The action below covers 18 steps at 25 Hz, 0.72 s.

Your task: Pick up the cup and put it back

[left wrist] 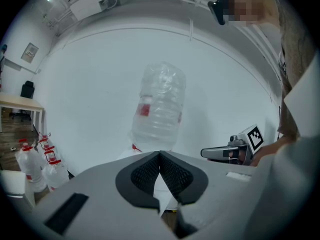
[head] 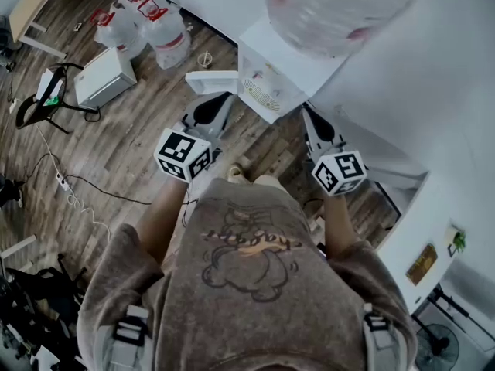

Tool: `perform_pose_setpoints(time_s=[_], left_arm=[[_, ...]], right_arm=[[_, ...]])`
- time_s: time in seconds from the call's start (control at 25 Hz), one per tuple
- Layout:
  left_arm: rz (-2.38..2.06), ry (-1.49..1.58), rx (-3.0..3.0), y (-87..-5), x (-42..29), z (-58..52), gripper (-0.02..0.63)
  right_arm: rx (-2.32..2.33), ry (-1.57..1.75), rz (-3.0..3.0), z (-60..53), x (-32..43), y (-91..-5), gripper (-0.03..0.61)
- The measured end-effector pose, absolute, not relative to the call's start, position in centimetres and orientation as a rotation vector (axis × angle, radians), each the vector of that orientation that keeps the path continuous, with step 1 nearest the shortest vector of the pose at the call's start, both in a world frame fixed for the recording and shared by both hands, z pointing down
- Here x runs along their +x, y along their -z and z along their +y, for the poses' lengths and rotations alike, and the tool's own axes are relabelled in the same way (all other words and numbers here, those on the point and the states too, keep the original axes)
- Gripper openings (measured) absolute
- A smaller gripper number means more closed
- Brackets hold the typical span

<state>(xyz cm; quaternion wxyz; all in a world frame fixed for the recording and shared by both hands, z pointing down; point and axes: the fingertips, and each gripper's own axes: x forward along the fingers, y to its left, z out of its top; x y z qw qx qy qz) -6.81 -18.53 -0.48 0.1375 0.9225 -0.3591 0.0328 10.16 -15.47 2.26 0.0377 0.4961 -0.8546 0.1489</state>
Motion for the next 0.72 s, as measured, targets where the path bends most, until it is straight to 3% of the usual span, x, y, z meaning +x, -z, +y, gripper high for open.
perform_pose_setpoints(time_s=[0.72], left_arm=[[-1.094, -0.061, 2.665, 3.1, -4.5, -18.2, 0.003]], right_arm=[[1.377, -0.376, -2.673, -16.4, 10.4, -0.2, 0.002]])
